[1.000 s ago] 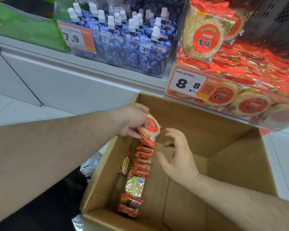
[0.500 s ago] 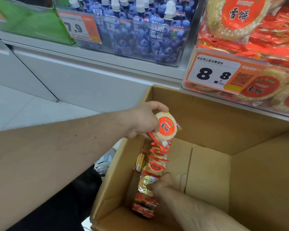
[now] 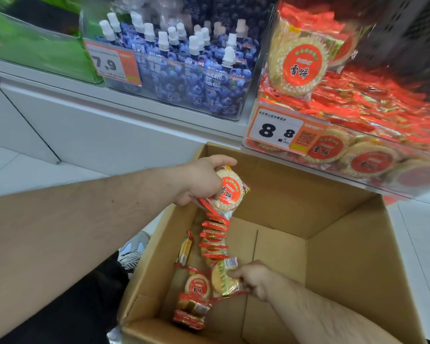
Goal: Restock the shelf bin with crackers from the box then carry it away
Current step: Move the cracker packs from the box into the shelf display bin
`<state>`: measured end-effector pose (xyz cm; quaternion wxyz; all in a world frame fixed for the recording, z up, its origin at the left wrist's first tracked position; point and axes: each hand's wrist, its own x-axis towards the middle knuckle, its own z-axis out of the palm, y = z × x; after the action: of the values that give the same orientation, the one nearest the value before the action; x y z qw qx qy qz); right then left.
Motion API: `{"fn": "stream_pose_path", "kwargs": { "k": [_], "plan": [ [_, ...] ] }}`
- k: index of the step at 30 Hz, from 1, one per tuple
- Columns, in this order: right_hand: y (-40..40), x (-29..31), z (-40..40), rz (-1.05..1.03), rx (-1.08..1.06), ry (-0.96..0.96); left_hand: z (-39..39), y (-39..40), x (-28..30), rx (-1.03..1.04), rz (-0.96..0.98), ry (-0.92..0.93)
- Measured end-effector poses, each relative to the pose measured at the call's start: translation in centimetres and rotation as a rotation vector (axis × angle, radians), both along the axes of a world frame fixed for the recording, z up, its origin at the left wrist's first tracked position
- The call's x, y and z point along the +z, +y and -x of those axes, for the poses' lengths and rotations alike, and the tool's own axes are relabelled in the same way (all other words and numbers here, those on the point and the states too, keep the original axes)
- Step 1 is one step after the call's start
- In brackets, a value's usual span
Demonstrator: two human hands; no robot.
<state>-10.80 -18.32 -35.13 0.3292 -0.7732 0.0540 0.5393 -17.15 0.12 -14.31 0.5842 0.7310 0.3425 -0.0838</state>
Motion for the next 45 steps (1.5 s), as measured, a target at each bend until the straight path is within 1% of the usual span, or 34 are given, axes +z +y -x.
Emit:
{"fn": "stream_pose_path", "kwargs": {
  "k": [3, 8, 12, 14, 17, 20, 22, 23, 26, 27, 29, 31, 33, 35, 37, 39, 43, 45],
  "plan": [
    [-0.6, 2.2, -1.3, -0.018, 0.089, -0.052, 0.4, -0.4, 0.6, -0.006, 0.003, -0.023],
    [-1.8, 4.9, -3.0, -0.101, 0.138, -0.097, 1.1, -0.9, 1.3, 0.000, -0.003, -0.049],
    [-1.5, 4.7, -2.5, -0.121, 0.135, -0.100, 1.6, -1.3, 1.8, 0.000, -0.018, -0.058],
    [-0.4, 4.3, -1.6, -0.150, 0.100, -0.077, 1.8, -1.4, 2.0, 0.018, -0.010, -0.080],
    [1.9, 3.6, 0.3, -0.169, 0.116, -0.042, 2.3, -1.4, 2.2, 0.033, -0.010, -0.101],
    [3.3, 3.9, 1.5, -0.209, 0.110, -0.073, 2.7, -1.3, 2.1, 0.022, -0.021, -0.114],
    [3.5, 5.3, 1.0, -0.293, 0.122, -0.191, 2.8, -0.9, 2.0, 0.025, -0.037, -0.139],
    [3.1, 6.4, 0.4, -0.338, 0.182, -0.328, 2.7, -0.6, 2.0, 0.034, -0.036, -0.158],
    [0.6, 11.0, -2.1, -0.389, 0.494, -0.955, 2.4, 0.5, 2.5, 0.098, -0.013, -0.217],
    [-0.7, 12.6, -2.9, -0.421, 0.567, -1.119, 2.3, 0.8, 2.8, 0.118, -0.010, -0.232],
    [-3.4, 15.2, -4.4, -0.458, 0.648, -1.350, 2.1, 1.0, 3.5, 0.126, -0.018, -0.262],
    [-5.5, 17.8, -5.5, -0.504, 0.671, -1.510, 2.0, 0.7, 4.2, 0.101, -0.030, -0.291],
    [-6.6, 20.0, -6.2, -0.557, 0.665, -1.607, 1.9, -0.1, 4.9, 0.064, -0.019, -0.325],
    [-7.0, 21.4, -6.7, -0.608, 0.602, -1.669, 1.7, -1.1, 5.4, 0.025, 0.018, -0.367],
    [-7.0, 22.2, -6.7, -0.683, 0.513, -1.682, 1.5, -2.3, 5.8, -0.017, 0.051, -0.400],
    [-6.5, 22.9, -6.4, -0.747, 0.466, -1.689, 1.3, -3.3, 5.9, -0.045, 0.073, -0.416],
    [-5.7, 23.7, -5.8, -0.804, 0.414, -1.681, 0.8, -4.5, 5.8, -0.067, 0.177, -0.487],
    [-5.5, 23.7, -5.4, -0.806, 0.443, -1.653, 0.6, -4.8, 5.7, -0.071, 0.225, -0.514]
  ]
}}
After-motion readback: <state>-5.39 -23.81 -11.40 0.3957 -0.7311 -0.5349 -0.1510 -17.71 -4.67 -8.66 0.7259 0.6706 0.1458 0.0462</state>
